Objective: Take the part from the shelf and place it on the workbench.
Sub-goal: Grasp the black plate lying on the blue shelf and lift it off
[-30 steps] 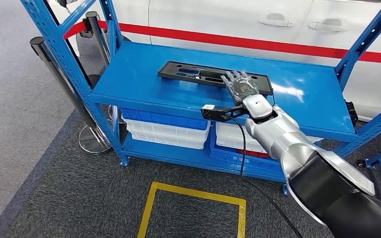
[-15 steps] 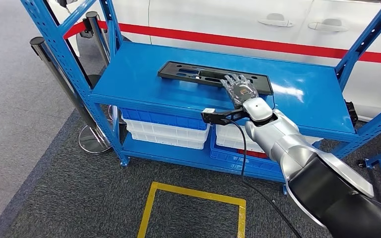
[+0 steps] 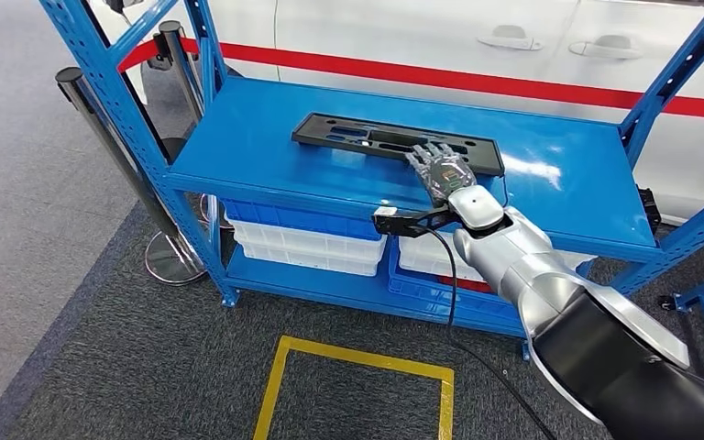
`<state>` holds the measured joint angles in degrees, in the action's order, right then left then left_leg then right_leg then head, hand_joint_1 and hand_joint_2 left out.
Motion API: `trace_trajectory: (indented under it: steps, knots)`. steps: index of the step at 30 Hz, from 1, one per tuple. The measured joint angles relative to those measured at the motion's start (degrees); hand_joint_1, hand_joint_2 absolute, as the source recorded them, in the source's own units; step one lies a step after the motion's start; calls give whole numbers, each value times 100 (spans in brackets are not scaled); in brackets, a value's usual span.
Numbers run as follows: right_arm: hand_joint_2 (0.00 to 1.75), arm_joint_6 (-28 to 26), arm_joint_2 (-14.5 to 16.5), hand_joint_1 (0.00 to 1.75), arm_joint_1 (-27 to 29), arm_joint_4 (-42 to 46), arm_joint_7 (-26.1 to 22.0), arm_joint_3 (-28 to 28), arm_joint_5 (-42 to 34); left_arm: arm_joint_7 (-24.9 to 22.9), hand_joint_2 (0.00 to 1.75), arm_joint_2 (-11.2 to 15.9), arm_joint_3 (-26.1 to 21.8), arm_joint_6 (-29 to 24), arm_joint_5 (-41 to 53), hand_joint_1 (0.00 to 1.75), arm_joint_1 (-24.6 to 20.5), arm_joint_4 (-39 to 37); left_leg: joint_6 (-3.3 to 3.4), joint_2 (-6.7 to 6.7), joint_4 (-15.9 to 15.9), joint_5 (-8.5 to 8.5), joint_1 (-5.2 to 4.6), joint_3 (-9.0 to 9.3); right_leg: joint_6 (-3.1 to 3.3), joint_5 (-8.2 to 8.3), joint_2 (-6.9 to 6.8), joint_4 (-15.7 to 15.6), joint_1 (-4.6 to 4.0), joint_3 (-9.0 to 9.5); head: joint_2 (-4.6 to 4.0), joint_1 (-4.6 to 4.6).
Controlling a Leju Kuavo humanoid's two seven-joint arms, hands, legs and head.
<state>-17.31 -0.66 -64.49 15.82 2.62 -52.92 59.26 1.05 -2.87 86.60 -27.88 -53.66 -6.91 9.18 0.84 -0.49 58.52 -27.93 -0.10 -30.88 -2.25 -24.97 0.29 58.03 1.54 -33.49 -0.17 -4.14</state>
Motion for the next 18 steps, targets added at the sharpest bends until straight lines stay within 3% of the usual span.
trace_trajectory:
  steps: [4, 6, 8, 9, 10, 11, 13, 14, 16, 18]
  knots:
    - [175, 31, -11, 0, 1, -1, -39, 0, 31, 13, 0, 9, -58, 21, -36, 0, 17, -2, 134, 1, -119, -20, 24, 116, -78, 35, -3, 298, 15, -117, 0, 1]
    - [175, 29, -24, 0, -14, 1, -63, 0, 34, 34, 0, 8, -69, 37, -36, 0, 24, -3, 171, 8, -154, -33, 26, 191, -70, -184, -4, 786, 20, -426, 0, 2]
    - [175, 25, -38, 0, 18, -2, -85, 0, 38, 54, 0, 10, -73, 59, -35, 0, 32, -5, 172, 5, -153, -70, 27, 230, -79, -401, -3, 1433, 19, -889, 0, 2]
    - [175, 24, -48, 0, 49, -5, -92, 0, 43, 60, 0, 12, -74, 69, -35, 0, 43, -6, 160, -1, -152, -102, 31, 261, -92, -384, -4, 1592, 24, -1052, 0, 3]
    - [175, 22, -56, 0, 78, -8, -98, 0, 52, 61, 0, 12, -75, 77, -35, 0, 60, -7, 141, -12, -152, -143, 37, 307, -96, -257, -6, 1555, 28, -1121, 0, 3]
    - [175, 20, -60, 0, 97, -11, -104, 0, 62, 61, 0, 11, -75, 81, -35, 0, 77, -7, 115, -22, -151, -196, 46, 371, -100, -31, -11, 1298, 31, -1081, 0, 3]
    - [175, 11, -69, 0, 124, -23, -113, 0, 80, 61, 0, 10, -75, 83, -35, 0, 92, -7, 48, -29, -153, -326, 62, 498, -85, 433, -34, 567, 19, -876, 0, 2]
    - [175, 7, -76, 0, 137, -32, -120, 0, 90, 61, 0, 10, -76, 83, -35, 0, 89, -8, 4, -24, -156, -390, 69, 543, -44, 513, -44, 297, -8, -791, 1, 5]
    - [175, 0, -86, 0, 178, -45, -132, 0, 109, 60, 0, 10, -77, 84, -35, 0, 76, -9, -84, -7, -195, -468, 76, 629, 74, 427, -46, 152, -69, -721, 1, 8]
    - [175, -4, -85, 0, 184, -42, -131, 0, 120, 60, 0, 16, -78, 88, -37, 0, 65, -9, -163, 5, -21, -396, 78, 628, 199, 314, -28, 107, -74, -588, 2, 10]
